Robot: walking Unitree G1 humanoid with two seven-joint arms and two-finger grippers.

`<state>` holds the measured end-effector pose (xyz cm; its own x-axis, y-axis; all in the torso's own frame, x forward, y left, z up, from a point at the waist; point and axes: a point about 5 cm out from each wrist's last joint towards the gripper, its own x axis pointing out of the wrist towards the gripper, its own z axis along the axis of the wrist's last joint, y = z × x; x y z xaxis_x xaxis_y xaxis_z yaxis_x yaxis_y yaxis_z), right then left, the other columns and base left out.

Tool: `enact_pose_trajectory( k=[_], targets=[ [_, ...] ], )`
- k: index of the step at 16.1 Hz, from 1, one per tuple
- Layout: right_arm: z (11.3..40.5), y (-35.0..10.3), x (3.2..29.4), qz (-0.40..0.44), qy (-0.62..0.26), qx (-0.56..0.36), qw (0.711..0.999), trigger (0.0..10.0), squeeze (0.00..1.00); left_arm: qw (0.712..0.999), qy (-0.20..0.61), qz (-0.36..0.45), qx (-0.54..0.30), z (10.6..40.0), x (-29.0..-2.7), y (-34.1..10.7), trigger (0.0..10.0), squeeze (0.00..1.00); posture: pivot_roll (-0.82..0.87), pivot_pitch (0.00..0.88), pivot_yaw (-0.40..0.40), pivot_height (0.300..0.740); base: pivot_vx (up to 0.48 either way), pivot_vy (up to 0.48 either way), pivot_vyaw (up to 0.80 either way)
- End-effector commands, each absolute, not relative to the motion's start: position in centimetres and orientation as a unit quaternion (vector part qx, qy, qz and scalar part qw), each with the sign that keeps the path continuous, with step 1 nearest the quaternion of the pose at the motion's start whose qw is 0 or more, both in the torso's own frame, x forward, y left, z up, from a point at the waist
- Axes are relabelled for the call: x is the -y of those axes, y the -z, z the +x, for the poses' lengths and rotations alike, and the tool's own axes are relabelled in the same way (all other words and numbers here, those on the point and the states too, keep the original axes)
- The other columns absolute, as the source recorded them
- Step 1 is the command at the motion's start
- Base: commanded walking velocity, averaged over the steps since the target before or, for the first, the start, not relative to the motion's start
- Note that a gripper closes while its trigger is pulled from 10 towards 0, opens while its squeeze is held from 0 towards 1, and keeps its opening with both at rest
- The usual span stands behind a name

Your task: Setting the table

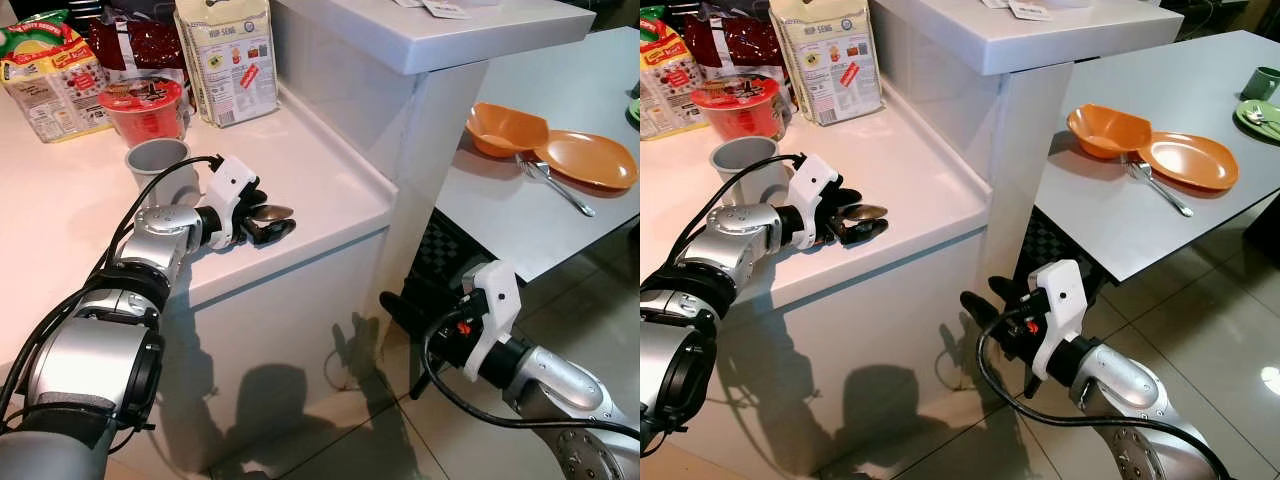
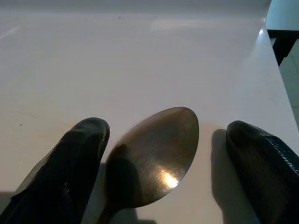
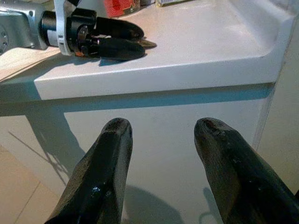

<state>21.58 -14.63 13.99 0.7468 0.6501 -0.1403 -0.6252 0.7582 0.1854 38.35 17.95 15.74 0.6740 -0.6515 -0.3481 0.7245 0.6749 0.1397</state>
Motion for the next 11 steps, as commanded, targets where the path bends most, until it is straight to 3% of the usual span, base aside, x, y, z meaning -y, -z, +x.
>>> enact_pose_trajectory(
  k=[1,3,4,5,6,11],
  targets=[
    [21.4,-14.0,14.8,0.068,-0.343,-0.100,0.931,10.0,0.00,0.899,0.386,0.153,-0.141,38.6,-17.6,-16.1,10.0,0.00,-0.09,0.006,0.000,0.740,0.000,0.000,0.00],
    [21.3,-13.9,14.7,0.068,-0.344,-0.101,0.931,10.0,0.00,0.892,0.397,0.152,-0.155,38.4,-17.6,-15.8,10.0,0.00,-0.09,0.006,0.000,0.740,0.000,0.000,0.00],
    [21.3,-13.8,14.7,0.067,-0.344,-0.101,0.931,10.0,0.00,0.884,0.409,0.151,-0.166,38.2,-17.6,-15.5,9.3,0.00,-0.09,0.000,0.001,0.740,0.000,0.000,0.00],
    [21.2,-13.8,14.6,0.067,-0.344,-0.100,0.931,10.0,0.00,0.882,0.413,0.151,-0.169,38.1,-17.6,-15.4,9.3,0.00,-0.09,0.000,0.001,0.740,0.000,0.000,0.00],
    [21.2,-13.9,14.4,0.066,-0.345,-0.099,0.931,10.0,0.00,0.877,0.421,0.150,-0.174,38.0,-17.6,-15.3,0.0,0.00,-0.09,0.000,0.001,0.740,0.000,0.000,0.00],
    [21.2,-14.1,14.2,0.064,-0.346,-0.097,0.931,10.0,0.00,0.871,0.429,0.153,-0.184,37.9,-17.8,-15.1,0.0,0.00,-0.09,0.005,0.003,0.740,0.000,0.000,0.00]
  ],
)
